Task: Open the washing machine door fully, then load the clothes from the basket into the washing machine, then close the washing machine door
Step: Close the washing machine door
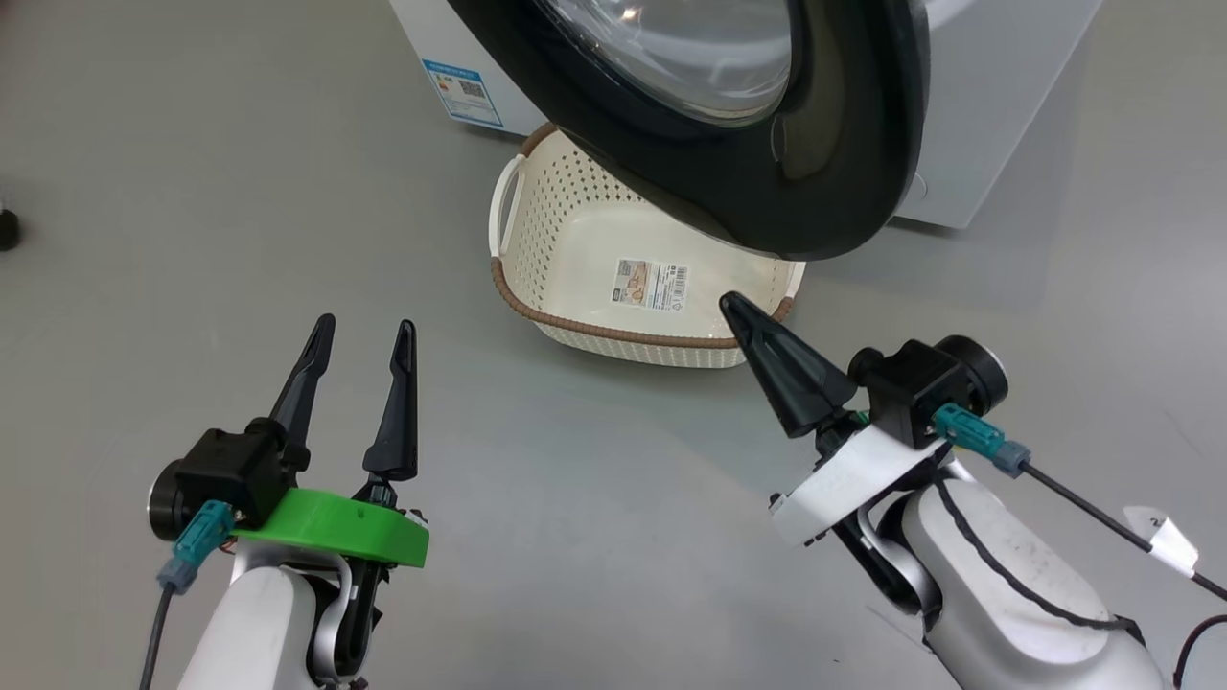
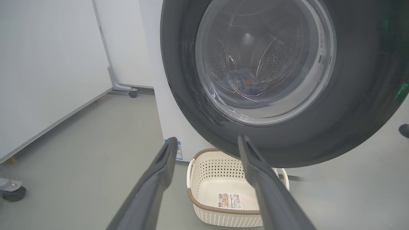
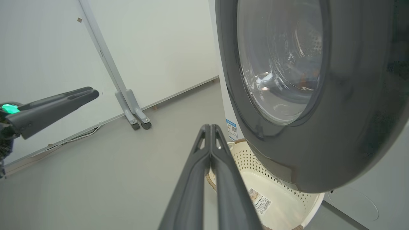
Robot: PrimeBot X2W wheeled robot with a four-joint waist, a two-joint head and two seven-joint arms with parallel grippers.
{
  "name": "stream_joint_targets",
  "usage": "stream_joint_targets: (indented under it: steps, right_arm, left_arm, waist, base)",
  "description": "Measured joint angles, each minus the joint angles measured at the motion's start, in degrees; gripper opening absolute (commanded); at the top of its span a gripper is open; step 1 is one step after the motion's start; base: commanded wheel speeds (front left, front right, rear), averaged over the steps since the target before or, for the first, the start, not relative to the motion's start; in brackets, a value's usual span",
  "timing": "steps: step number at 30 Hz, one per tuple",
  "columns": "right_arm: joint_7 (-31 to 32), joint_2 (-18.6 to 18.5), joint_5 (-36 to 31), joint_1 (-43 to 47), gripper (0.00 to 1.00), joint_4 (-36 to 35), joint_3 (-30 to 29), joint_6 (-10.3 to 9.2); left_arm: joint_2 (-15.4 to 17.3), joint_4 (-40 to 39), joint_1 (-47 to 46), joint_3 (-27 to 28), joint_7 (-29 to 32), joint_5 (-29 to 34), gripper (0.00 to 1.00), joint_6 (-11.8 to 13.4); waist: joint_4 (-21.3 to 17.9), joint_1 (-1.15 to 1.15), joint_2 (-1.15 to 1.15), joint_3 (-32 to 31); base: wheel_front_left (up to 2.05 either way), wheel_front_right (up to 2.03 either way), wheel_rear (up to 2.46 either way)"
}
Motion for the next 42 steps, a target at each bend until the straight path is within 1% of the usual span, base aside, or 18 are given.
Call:
stream_joint_targets:
  steps: [9, 11, 27, 30, 34, 38, 42]
  right_arm:
    - [-0.58, -1.09, -0.13, -6.13, 0.0, 3.76, -4.57, -0.1]
    - [-0.69, -1.04, -0.13, -7.3, 0.0, 4.52, -5.36, -0.49]
    - [-1.59, -0.73, -0.04, -13.65, 0.0, 9.54, -8.98, -0.71]
    - [-2.01, -0.71, -0.04, -15.36, 0.0, 9.8, -9.83, -1.63]
    - [-2.01, -0.65, -0.05, -17.87, 0.0, 10.12, -11.1, -1.72]
    - [-2.03, -1.14, -0.19, -20.66, 0.0, 10.58, -12.66, -2.48]
    - [-2.1, -1.59, -0.27, -23.04, 0.0, 11.29, -13.82, -2.7]
  left_arm:
    - [-0.16, -0.63, -1.71, 0.01, 0.0, -0.53, 1.0, 0.0]
    - [-0.2, -0.68, -2.14, 0.0, 0.0, -0.55, 1.0, -0.01]
    - [-0.56, -0.71, -3.88, -0.62, -0.01, -2.09, 1.0, -0.19]
    - [-0.6, -0.77, -4.51, -0.84, -0.01, -2.13, 1.0, -0.19]
    - [-0.67, -1.01, -4.95, -1.13, -0.01, -2.14, 1.0, -0.19]
    - [-0.76, -1.62, -5.69, -1.81, -0.01, -2.14, 1.0, -0.19]
    - [-0.85, -2.1, -6.87, -2.31, -0.01, -2.14, 1.0, -0.19]
  waist:
    - [2.06, 0.0, 0.0, 3.81]
    - [2.32, 0.0, 0.0, 4.47]
    - [2.6, 0.0, 0.0, 8.02]
    - [2.52, 0.0, 0.0, 8.66]
    - [2.33, 0.0, 0.0, 9.64]
    - [2.19, 0.0, 0.0, 10.76]
    - [2.15, 0.0, 0.0, 11.9]
  base:
    - [0.0, 0.0, 0.0]
    - [0.0, 0.0, 0.0]
    - [0.0, 0.0, 0.0]
    - [0.0, 0.0, 0.0]
    - [0.0, 0.0, 0.0]
    - [0.0, 0.0, 0.0]
    - [0.0, 0.0, 0.0]
